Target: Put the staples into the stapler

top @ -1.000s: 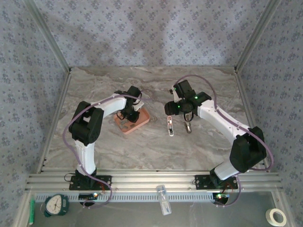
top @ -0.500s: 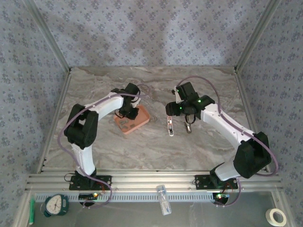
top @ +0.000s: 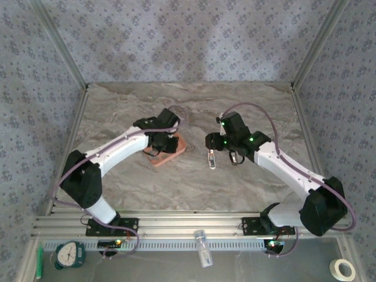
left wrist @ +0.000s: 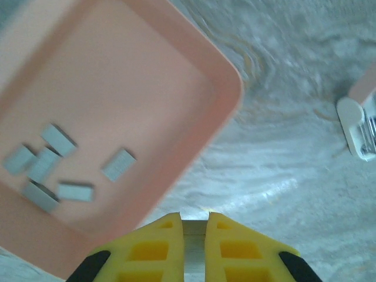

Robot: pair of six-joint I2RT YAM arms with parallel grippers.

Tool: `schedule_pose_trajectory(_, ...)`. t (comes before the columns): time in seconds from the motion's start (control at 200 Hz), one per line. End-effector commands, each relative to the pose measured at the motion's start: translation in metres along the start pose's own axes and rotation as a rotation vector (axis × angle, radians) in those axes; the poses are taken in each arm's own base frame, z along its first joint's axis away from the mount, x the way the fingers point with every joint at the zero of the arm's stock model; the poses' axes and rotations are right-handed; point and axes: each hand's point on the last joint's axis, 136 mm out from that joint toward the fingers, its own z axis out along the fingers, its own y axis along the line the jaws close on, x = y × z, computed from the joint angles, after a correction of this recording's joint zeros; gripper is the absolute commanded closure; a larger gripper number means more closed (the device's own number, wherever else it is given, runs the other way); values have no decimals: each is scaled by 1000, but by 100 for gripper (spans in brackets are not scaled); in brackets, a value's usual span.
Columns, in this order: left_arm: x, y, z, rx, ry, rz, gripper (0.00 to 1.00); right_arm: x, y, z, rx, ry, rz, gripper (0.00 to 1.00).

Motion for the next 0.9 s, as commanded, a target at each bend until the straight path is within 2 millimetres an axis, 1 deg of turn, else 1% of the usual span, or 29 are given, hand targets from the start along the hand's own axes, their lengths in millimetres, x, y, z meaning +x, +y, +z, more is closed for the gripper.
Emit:
schedule_pose_trajectory(0.0,18,-18,3,19,1,-66,89,3,-3,-10,12,-49,65,48)
schedule_pose_trajectory(0.1,36,-30,18,14,35,-65,89,12,-8,-14,24,-59,97,48)
schedule_pose_trajectory(0.11,33,-34,19,25,22,-66,89,13,-10,-15,27,-60,101,48)
schedule_pose_trajectory(0.18,42,-44,31,23,45,-60,90,20,-15,-18,35,-65,125,48)
schedule_pose_trajectory(0.265,52,-52,46,11,82,-61,90,26,-20,-21,40,-75,151,48)
schedule_pose_trajectory(0.34,57,-57,57,-2,108,-57,89,31,-24,-23,50,-76,167,48)
schedule_pose_trajectory(0.41,58,-60,65,-5,129,-62,89,35,-27,-24,62,-67,174,48)
schedule_pose_trajectory(0.525,54,-70,76,-5,140,-49,89,43,-31,-24,76,-37,178,48)
schedule_pose_trajectory(0.68,51,-78,89,-6,163,-44,88,47,-32,-25,82,-16,176,48)
schedule_pose_trajectory(0.84,47,-83,93,-2,167,-31,86,49,-35,-23,95,-4,177,48)
schedule_pose_trajectory(0.895,45,-85,94,1,171,-24,83,49,-36,-22,104,2,180,48)
